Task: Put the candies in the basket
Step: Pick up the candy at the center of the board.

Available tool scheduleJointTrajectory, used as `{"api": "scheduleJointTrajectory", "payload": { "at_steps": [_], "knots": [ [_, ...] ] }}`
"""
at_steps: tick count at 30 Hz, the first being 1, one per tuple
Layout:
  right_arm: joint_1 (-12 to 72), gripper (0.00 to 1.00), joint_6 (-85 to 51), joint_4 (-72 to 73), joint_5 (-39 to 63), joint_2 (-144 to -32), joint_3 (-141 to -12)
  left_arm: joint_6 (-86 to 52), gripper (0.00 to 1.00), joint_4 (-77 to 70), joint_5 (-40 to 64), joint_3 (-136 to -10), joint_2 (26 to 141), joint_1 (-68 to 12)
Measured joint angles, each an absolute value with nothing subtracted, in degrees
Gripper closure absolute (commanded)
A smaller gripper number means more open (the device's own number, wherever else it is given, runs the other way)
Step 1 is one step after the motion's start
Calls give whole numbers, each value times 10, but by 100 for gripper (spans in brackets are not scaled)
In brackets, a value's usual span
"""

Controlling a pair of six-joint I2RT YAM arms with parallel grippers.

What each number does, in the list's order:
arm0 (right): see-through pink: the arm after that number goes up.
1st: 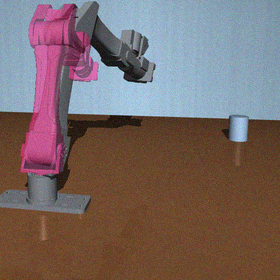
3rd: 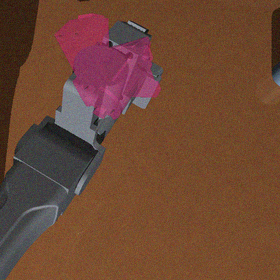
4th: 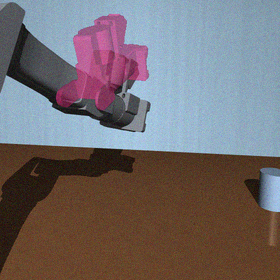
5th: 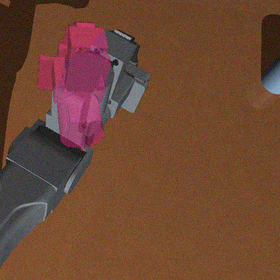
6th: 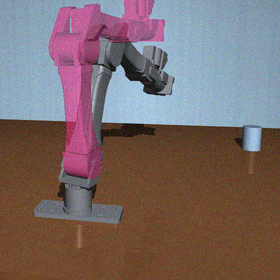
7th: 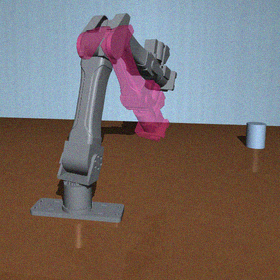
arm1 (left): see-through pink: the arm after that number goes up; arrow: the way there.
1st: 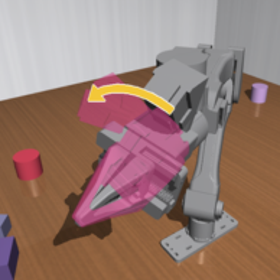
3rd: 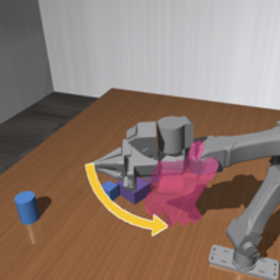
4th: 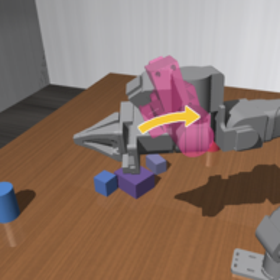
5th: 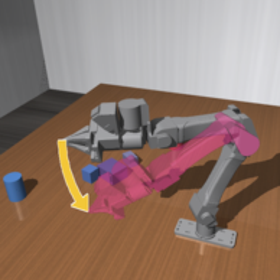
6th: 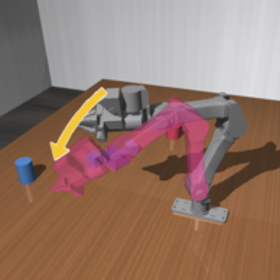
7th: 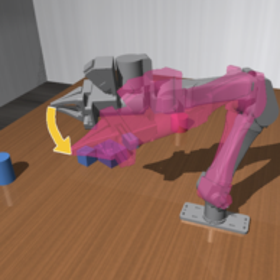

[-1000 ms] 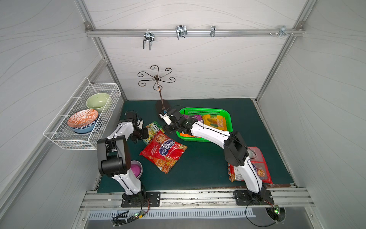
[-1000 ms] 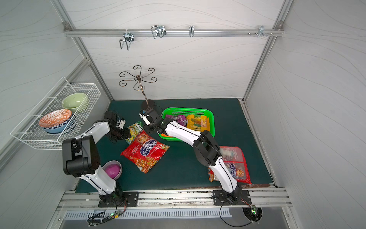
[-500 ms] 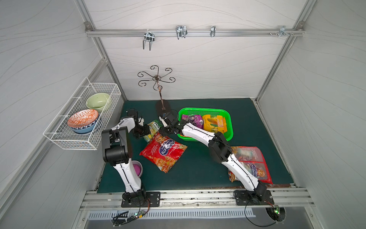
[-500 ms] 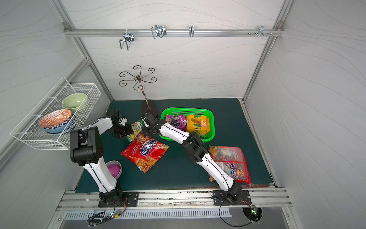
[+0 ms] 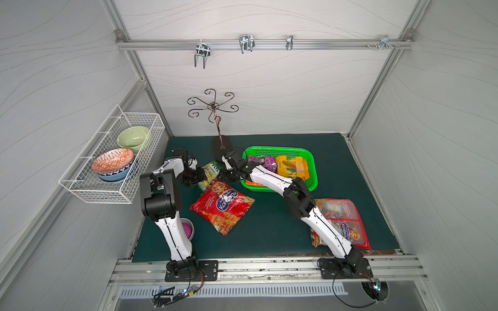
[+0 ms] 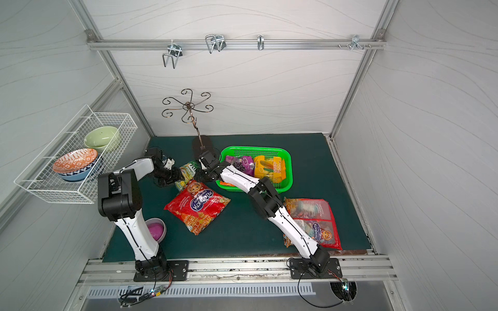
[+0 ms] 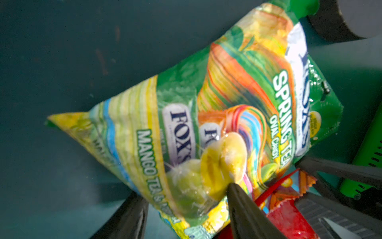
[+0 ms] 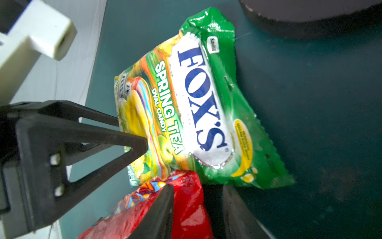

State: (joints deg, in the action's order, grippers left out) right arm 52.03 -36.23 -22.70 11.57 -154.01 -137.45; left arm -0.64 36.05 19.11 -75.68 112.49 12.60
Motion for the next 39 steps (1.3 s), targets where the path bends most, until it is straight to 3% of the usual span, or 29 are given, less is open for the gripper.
{"api": "scheduleJointTrajectory", "payload": {
  "at_steps": [8,12,19,27,39],
  "knots": [
    [519,66,-390,-188,147,-1540,-1358,1,38,361,193,-757,1125,126],
    [516,58,-397,-169,150,-1540,-1351,4,39,361,192,-757,1125,126],
    [507,53,-378,-161,62,-1505,-1288,6,39,360,175,-756,1124,126],
    [486,52,-364,-191,-30,-1512,-1312,10,40,360,167,-756,1124,126],
    [476,55,-397,-126,91,-1547,-1337,16,41,360,170,-756,1124,126]
  ]
}}
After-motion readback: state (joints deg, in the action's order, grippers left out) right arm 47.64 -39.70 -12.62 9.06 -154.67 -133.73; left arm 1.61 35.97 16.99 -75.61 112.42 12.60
